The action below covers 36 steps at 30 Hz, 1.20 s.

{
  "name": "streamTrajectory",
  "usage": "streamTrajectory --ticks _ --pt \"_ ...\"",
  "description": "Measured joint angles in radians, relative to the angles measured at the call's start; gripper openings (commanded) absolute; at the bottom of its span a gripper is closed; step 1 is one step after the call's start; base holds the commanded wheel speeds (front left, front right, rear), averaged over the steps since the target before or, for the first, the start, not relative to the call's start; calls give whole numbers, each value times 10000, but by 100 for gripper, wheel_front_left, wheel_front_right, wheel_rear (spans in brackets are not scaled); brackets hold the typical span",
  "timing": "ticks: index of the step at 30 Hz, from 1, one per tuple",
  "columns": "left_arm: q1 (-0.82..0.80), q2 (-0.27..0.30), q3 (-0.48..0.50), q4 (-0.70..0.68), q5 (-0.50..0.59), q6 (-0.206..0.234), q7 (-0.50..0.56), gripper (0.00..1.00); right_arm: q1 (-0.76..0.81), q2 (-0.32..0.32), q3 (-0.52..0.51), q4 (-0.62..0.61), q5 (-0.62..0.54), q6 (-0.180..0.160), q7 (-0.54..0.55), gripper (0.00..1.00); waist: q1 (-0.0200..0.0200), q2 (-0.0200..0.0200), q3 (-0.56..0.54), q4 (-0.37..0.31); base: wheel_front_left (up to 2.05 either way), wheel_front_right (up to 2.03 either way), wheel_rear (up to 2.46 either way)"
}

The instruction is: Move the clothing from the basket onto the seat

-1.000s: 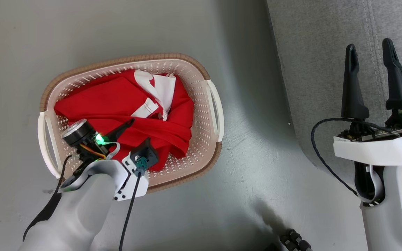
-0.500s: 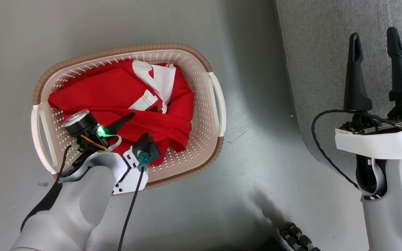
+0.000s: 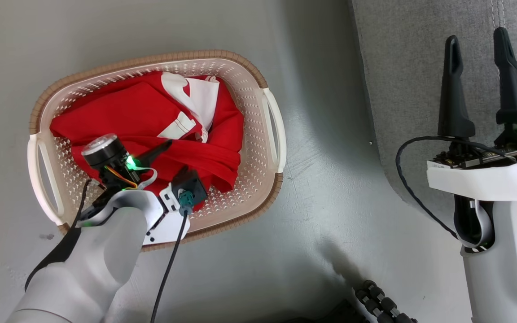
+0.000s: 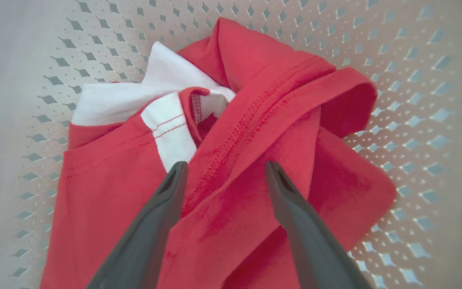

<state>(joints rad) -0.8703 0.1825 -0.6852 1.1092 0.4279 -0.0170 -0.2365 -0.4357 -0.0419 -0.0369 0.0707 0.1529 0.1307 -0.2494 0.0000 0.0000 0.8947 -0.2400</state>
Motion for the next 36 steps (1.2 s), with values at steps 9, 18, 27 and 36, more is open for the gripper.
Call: streamTrajectory --ticks 9,18,27,36 --pt "-149 67 -221 585 347 0 357 100 -6 -2 94 6 67 0 0 100 0 0 113 -157 0 0 0" --pt "-383 71 -324 1020 428 -2 706 21 -17 -2 105 31 171 0 0 100 0 0 158 -308 0 0 0" --pt "-384 -33 -180 1080 267 94 587 0 -81 0 -31 56 171 0 0 100 0 0 86 -281 0 0 0" --pt "-385 -59 380 876 -368 364 180 0 -211 -2 -144 75 171 0 0 100 1 0 -70 -135 0 0 0"
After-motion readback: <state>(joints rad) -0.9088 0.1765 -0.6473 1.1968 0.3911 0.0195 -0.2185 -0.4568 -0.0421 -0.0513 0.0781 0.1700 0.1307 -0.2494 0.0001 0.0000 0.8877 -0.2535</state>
